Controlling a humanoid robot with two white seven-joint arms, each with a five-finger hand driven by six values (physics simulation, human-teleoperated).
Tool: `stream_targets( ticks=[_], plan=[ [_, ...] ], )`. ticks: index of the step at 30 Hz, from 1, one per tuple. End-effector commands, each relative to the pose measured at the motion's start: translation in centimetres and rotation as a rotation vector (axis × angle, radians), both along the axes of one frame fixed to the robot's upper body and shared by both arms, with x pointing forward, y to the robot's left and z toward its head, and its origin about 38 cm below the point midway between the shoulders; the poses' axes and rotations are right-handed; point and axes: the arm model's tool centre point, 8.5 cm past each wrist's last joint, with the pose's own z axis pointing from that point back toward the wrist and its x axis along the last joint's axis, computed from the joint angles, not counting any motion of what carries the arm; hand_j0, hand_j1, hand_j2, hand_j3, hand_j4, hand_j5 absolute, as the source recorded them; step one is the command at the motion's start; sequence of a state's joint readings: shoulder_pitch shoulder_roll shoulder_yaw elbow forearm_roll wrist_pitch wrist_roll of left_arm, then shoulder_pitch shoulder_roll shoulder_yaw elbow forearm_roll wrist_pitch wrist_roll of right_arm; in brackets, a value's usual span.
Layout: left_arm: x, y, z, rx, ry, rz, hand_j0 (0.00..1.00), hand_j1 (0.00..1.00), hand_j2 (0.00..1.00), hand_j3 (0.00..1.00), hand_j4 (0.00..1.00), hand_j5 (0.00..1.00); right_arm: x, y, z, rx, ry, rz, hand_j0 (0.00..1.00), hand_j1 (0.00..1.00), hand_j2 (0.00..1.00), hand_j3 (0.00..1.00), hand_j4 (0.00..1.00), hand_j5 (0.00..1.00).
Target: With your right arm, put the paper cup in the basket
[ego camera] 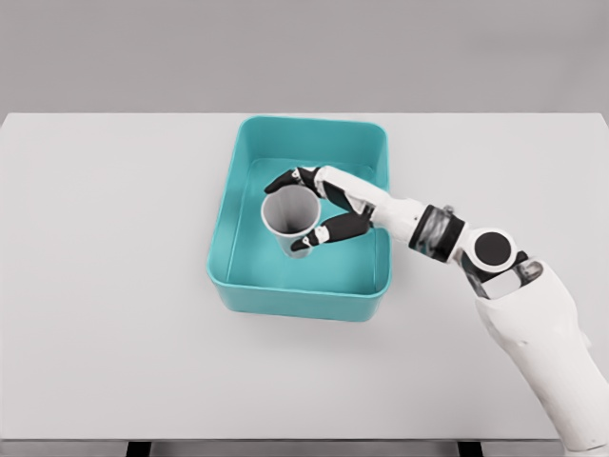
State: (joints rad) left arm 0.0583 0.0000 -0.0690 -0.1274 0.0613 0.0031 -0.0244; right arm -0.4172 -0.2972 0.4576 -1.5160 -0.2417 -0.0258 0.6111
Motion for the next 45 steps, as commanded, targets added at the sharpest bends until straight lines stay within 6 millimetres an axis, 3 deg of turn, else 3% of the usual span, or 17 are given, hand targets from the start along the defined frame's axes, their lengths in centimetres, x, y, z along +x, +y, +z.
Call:
stream_targets(
  ticks=[1, 24, 28, 45],
  plan=[
    [0.0, 0.0, 0.0, 0.0, 0.0, 0.0, 1.0, 1.0, 1.0, 1.0, 1.0, 1.0, 0.07, 0.23, -0.36, 0.003, 0.011, -0.001, 0.66, 0.66, 0.66, 0.66, 0.66, 0.66],
    [0.0, 0.0, 0.0, 0.0, 0.0, 0.0, 1.0, 1.0, 1.0, 1.0, 1.0, 1.0, -0.24, 0.51, -0.78, -0.002, 0.021, 0.008, 0.7, 0.7, 0.7, 0.7, 0.7, 0.7],
    [0.0, 0.0, 0.0, 0.0, 0.0, 0.0, 1.0, 1.0, 1.0, 1.0, 1.0, 1.0, -0.42, 0.56, -0.83, -0.002, 0.021, 0.011, 0.77, 0.77, 0.77, 0.77, 0.77, 0.77],
    [0.0, 0.0, 0.0, 0.0, 0.0, 0.0, 1.0, 1.0, 1.0, 1.0, 1.0, 1.0, -0.54, 0.6, -0.75, -0.001, 0.021, 0.012, 0.8, 0.8, 0.8, 0.8, 0.8, 0.8]
  ],
)
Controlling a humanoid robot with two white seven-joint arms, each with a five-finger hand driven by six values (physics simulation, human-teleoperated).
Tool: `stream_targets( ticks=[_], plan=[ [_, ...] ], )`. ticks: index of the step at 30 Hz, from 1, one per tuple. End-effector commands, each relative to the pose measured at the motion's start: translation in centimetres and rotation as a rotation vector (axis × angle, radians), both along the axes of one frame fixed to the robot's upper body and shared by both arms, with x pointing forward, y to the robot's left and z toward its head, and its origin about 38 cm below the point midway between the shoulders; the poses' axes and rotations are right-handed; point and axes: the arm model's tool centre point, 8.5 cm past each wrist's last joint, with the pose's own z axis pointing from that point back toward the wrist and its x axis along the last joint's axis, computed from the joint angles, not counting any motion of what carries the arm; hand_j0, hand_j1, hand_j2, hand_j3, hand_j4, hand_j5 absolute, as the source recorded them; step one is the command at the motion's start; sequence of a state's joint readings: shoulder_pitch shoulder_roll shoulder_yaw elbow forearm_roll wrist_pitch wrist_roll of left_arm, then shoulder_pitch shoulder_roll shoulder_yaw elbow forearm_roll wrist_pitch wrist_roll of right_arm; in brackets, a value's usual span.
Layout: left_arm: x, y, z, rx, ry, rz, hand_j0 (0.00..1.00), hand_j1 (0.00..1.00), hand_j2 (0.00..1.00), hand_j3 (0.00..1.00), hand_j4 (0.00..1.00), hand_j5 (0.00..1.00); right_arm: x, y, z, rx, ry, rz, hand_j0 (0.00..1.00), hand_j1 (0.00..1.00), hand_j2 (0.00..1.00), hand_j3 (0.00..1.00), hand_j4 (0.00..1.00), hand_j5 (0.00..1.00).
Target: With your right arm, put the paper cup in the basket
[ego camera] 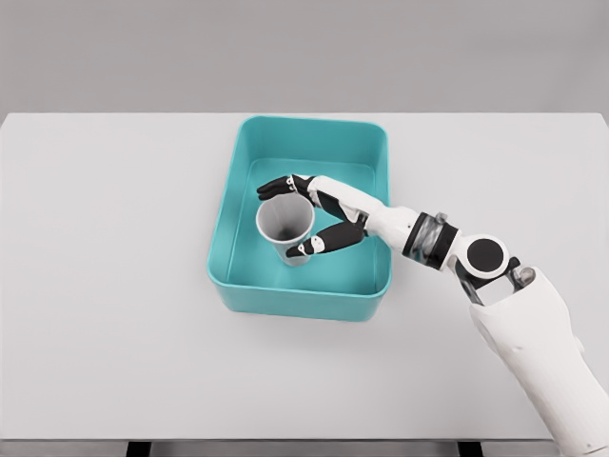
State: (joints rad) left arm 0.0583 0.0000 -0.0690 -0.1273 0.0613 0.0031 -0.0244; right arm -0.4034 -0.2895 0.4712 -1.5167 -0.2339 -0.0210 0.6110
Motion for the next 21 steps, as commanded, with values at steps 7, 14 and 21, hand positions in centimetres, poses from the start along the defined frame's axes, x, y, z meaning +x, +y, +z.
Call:
stream_targets(
  ticks=[7, 14, 21],
  plan=[
    [0.0, 0.0, 0.0, 0.0, 0.0, 0.0, 1.0, 1.0, 1.0, 1.0, 1.0, 1.0, -0.27, 0.12, 0.13, 0.008, -0.001, 0.006, 0.85, 0.85, 0.85, 0.85, 0.85, 0.85],
    [0.0, 0.0, 0.0, 0.0, 0.0, 0.0, 1.0, 1.0, 1.0, 1.0, 1.0, 1.0, -0.31, 0.14, 0.1, 0.008, 0.0, 0.006, 0.86, 0.86, 0.86, 0.86, 0.86, 0.86],
    [0.0, 0.0, 0.0, 0.0, 0.0, 0.0, 1.0, 1.0, 1.0, 1.0, 1.0, 1.0, -0.44, 0.24, 0.28, 0.011, -0.002, 0.01, 0.87, 0.87, 0.87, 0.87, 0.87, 0.87]
  ],
)
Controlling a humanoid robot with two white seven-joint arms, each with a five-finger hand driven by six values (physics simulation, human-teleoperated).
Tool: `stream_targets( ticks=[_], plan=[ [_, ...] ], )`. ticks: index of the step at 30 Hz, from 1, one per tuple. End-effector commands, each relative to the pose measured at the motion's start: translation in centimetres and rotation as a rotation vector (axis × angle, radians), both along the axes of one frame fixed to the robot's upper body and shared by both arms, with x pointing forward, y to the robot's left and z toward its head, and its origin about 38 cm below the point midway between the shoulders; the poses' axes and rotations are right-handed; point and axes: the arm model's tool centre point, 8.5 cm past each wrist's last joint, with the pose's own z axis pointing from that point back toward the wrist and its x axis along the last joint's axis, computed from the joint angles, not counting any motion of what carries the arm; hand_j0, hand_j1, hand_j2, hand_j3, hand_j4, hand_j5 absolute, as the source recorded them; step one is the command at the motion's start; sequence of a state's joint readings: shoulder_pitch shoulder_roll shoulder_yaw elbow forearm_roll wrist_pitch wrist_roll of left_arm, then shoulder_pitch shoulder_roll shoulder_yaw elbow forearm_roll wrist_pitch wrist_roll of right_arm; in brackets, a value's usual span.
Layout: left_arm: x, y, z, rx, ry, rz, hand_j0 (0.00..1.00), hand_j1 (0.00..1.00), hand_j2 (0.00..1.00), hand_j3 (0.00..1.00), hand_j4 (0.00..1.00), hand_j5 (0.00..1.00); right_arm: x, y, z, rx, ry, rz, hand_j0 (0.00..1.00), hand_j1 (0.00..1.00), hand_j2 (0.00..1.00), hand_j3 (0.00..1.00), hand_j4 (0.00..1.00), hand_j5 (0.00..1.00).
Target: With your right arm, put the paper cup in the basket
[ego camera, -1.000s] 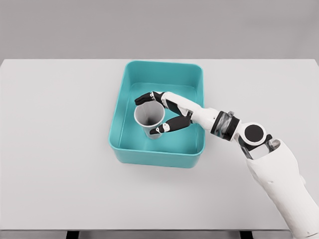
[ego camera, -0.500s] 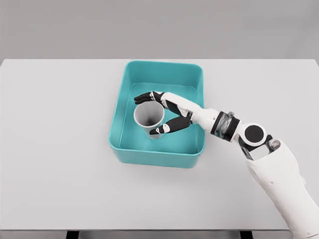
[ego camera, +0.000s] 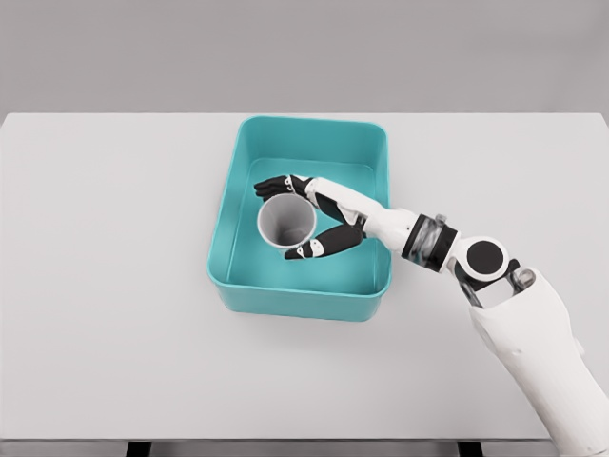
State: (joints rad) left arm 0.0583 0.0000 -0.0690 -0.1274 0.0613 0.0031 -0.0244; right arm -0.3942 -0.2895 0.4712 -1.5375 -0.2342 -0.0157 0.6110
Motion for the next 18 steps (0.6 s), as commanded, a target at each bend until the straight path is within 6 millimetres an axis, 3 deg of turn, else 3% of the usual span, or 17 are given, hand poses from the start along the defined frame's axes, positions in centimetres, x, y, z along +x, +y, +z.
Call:
stream_targets(
  ticks=[1, 13, 18],
  plan=[
    [0.0, 0.0, 0.0, 0.0, 0.0, 0.0, 1.0, 1.0, 1.0, 1.0, 1.0, 1.0, 0.01, 0.02, 0.15, 0.004, 0.0, 0.001, 0.87, 0.87, 0.87, 0.87, 0.87, 0.87],
    [0.0, 0.0, 0.0, 0.0, 0.0, 0.0, 1.0, 1.0, 1.0, 1.0, 1.0, 1.0, 0.03, -0.67, 0.04, -0.009, -0.001, -0.007, 0.98, 0.98, 0.98, 0.98, 0.98, 0.98],
    [0.0, 0.0, 0.0, 0.0, 0.0, 0.0, 1.0, 1.0, 1.0, 1.0, 1.0, 1.0, -0.13, -0.54, 0.4, -0.004, -0.011, -0.002, 0.98, 0.98, 0.98, 0.98, 0.98, 0.98]
  ],
)
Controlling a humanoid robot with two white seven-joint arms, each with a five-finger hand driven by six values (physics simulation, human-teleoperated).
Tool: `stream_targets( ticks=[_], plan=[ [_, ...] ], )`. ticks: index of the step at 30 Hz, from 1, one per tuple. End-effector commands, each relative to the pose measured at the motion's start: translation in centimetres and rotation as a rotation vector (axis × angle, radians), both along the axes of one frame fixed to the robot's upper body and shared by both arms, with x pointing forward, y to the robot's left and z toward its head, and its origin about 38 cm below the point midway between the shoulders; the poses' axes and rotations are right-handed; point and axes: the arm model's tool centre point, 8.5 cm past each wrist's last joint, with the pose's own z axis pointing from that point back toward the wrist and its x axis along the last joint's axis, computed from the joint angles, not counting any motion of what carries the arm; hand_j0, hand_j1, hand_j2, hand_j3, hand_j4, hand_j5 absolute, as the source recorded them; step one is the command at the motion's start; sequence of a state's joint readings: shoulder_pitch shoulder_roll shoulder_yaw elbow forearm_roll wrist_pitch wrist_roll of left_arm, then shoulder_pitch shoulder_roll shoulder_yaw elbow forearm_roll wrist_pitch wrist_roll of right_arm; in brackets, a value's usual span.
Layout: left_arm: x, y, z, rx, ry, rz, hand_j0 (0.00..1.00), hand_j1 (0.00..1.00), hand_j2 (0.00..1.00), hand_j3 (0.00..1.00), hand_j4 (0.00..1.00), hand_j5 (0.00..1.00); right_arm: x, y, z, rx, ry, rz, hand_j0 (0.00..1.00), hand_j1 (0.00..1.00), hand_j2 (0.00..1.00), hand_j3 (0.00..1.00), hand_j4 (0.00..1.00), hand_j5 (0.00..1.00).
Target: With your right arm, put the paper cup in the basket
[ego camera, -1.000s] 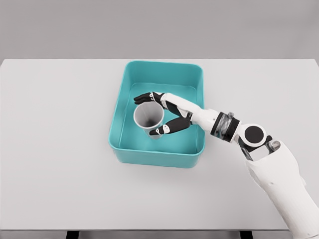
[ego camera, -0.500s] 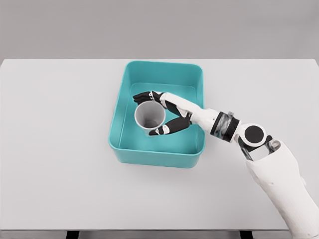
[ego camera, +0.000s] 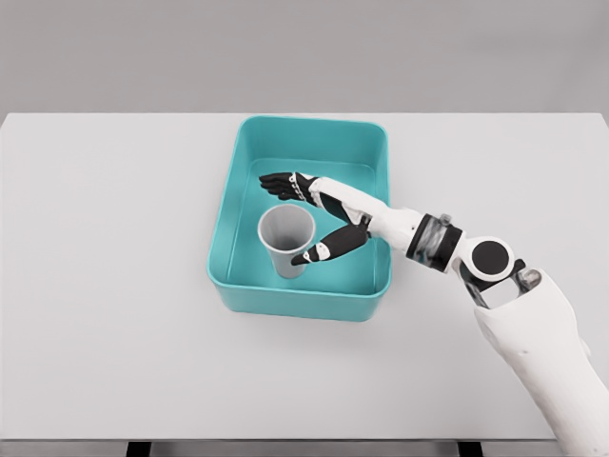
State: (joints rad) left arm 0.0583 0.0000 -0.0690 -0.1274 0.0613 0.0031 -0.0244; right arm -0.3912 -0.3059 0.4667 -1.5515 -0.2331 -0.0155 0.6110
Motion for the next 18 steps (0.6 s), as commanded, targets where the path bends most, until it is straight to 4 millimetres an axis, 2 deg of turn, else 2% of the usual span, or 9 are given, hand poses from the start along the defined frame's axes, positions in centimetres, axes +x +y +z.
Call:
stream_targets(
  ticks=[1, 9, 11, 13, 18],
  plan=[
    [0.0, 0.0, 0.0, 0.0, 0.0, 0.0, 1.0, 1.0, 1.0, 1.0, 1.0, 1.0, -0.1, 0.1, 0.3, 0.008, -0.006, 0.005, 0.98, 0.98, 0.98, 0.98, 0.98, 0.98],
    [0.0, 0.0, 0.0, 0.0, 0.0, 0.0, 1.0, 1.0, 1.0, 1.0, 1.0, 1.0, -1.3, -1.1, 2.0, -0.021, -0.046, 0.018, 0.99, 0.99, 0.99, 0.99, 0.99, 0.99],
    [0.0, 0.0, 0.0, 0.0, 0.0, 0.0, 1.0, 1.0, 1.0, 1.0, 1.0, 1.0, -1.2, -1.6, 3.4, -0.006, -0.071, 0.002, 0.99, 0.99, 0.99, 0.99, 0.99, 0.99],
    [0.0, 0.0, 0.0, 0.0, 0.0, 0.0, 1.0, 1.0, 1.0, 1.0, 1.0, 1.0, -1.4, -2.8, 5.3, -0.003, -0.113, -0.014, 0.99, 0.99, 0.99, 0.99, 0.99, 0.99],
    [0.0, 0.0, 0.0, 0.0, 0.0, 0.0, 1.0, 1.0, 1.0, 1.0, 1.0, 1.0, -0.5, -8.0, 8.8, 0.092, -0.14, -0.099, 1.0, 1.0, 1.0, 1.0, 1.0, 1.0]
  ],
)
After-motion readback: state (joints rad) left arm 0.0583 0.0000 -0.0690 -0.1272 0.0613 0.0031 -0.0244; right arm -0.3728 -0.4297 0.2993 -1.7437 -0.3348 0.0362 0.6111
